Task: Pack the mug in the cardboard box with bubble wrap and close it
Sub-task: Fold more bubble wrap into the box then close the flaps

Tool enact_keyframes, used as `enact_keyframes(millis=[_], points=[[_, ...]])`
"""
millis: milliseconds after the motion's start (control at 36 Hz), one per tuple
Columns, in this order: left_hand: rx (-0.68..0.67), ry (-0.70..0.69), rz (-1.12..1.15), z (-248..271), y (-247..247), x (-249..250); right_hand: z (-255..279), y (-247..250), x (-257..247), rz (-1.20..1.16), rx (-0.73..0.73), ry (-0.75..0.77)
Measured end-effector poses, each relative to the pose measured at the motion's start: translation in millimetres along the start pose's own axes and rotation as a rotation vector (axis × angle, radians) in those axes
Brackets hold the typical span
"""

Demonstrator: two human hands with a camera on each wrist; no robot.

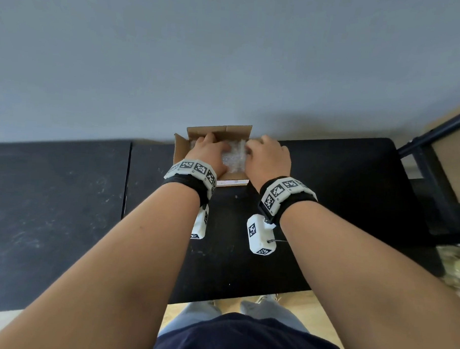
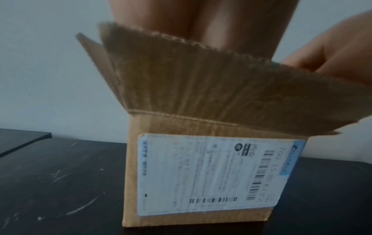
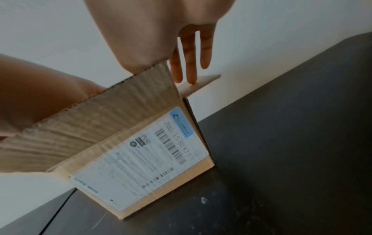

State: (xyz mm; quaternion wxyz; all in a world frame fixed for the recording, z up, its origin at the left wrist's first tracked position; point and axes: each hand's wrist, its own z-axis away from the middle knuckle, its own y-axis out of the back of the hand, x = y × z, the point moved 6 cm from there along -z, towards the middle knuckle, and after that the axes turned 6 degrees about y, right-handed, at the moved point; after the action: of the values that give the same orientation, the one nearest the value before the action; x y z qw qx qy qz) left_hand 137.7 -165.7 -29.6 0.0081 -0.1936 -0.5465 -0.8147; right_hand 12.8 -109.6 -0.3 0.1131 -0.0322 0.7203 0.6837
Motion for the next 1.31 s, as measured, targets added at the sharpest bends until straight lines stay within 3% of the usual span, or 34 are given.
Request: enact_keyframes(millis=[167,528,1305], points=[[0.002,-0.010,-0.054,5.3,1.3,4.8,-5.1,-2.8,-0.7,0.168,-0.181,0.016],[0.020,-0.038,-0.128,11.6,-4.6,5.6,-17.4,-11.3,-8.5,0.332,-0.318,-0.015],[0.001,-0.043,-0.186,11.4,-12.0,5.5,-16.2,-24.0,-5.0,0.322,-0.347,-0.045]])
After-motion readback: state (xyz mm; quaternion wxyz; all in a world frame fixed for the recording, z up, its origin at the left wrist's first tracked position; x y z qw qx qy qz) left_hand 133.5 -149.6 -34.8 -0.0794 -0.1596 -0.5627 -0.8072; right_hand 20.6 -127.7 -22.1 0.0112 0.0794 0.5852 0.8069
